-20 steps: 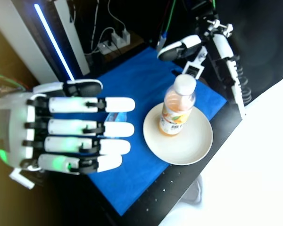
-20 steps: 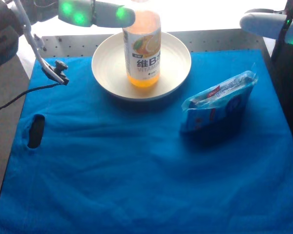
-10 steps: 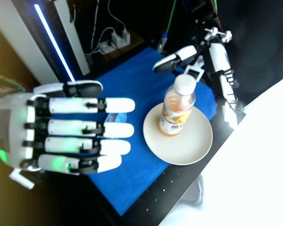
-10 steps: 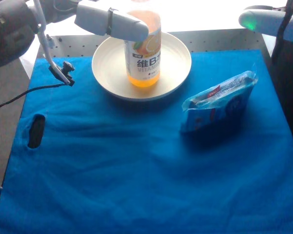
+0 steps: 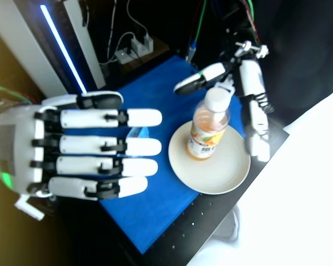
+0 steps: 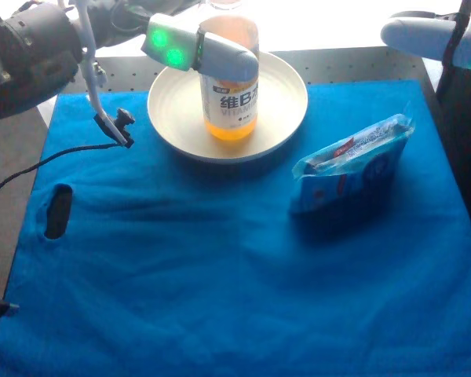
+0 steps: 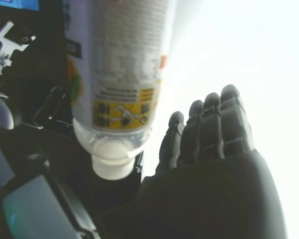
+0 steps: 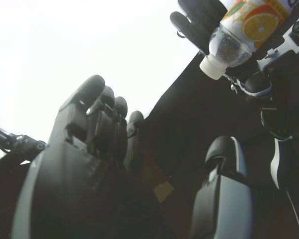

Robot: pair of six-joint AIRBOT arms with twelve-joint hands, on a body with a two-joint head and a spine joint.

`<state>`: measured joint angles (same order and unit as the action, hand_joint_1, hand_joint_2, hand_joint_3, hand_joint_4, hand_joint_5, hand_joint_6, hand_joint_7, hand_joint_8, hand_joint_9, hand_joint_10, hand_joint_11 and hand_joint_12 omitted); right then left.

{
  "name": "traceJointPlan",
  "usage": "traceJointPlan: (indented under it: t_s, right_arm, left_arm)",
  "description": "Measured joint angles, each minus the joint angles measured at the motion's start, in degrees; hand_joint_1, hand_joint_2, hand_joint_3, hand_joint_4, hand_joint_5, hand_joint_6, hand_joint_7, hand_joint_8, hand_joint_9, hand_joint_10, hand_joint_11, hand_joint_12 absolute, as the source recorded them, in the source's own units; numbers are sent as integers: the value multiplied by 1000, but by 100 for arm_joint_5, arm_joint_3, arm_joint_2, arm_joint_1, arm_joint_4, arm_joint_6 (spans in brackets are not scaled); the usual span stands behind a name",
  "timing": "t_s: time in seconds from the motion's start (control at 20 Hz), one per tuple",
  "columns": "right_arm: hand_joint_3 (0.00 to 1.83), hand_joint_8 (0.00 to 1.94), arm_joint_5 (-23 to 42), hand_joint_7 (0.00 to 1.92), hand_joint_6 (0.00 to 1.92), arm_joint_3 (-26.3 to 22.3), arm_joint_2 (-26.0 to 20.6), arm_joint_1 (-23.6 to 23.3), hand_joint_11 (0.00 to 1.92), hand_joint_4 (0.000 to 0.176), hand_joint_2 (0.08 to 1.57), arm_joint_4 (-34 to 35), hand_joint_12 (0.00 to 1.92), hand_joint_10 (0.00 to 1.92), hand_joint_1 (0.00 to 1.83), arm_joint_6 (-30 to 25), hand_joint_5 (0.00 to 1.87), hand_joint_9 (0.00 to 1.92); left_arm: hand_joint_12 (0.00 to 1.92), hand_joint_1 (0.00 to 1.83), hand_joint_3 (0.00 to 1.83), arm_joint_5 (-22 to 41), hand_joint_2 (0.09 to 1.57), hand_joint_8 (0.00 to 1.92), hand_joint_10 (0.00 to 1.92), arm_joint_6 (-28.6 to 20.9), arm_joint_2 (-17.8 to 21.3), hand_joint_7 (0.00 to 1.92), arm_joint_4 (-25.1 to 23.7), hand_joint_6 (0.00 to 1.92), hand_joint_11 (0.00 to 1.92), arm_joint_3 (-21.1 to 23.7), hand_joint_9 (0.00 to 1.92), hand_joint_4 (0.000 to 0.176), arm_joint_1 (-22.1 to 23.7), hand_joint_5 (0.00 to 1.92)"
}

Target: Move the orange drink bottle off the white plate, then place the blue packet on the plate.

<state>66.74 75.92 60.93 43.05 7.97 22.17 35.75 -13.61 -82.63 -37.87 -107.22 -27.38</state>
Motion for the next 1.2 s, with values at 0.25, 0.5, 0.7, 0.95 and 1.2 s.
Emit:
traceJointPlan:
  t_s: [0.25, 0.5, 0.7, 0.95, 1.2]
  right_arm:
    - [0, 2, 24, 309, 0, 0, 0, 0, 0, 74, 882, -9, 892, 1, 832, 0, 341, 247]
    - [1, 4, 33, 323, 1, 0, 0, 0, 0, 68, 901, 11, 891, 7, 830, 0, 324, 259]
    - [1, 3, 74, 333, 3, -20, 0, 0, 0, 61, 909, -4, 870, 4, 831, 0, 335, 263]
    - [0, 3, 81, 352, 2, -20, 0, 0, 0, 60, 907, 11, 916, 10, 829, -2, 347, 301]
    - [0, 2, 107, 341, 2, -31, 0, 0, 0, 60, 899, 4, 986, 2, 810, -2, 351, 296]
  left_arm:
    - [6, 745, 10, -81, 565, 6, 0, -92, -72, 17, -120, 0, 14, -63, 0, 42, 0, 0]
    - [201, 979, 4, -129, 767, 10, 18, -101, -79, 548, -168, 6, 526, -63, 561, 0, 0, 394]
    - [395, 1243, 4, -175, 1035, 400, 18, -136, -83, 1175, -140, 743, 943, -98, 1091, 0, 0, 972]
    - [1060, 1387, 0, -170, 1078, 700, 1096, -138, -149, 1076, -111, 908, 888, -157, 1055, 0, 0, 947]
    - [1019, 1264, 0, -50, 1052, 808, 234, -157, -188, 1168, 179, 642, 898, -229, 1214, 0, 0, 1105]
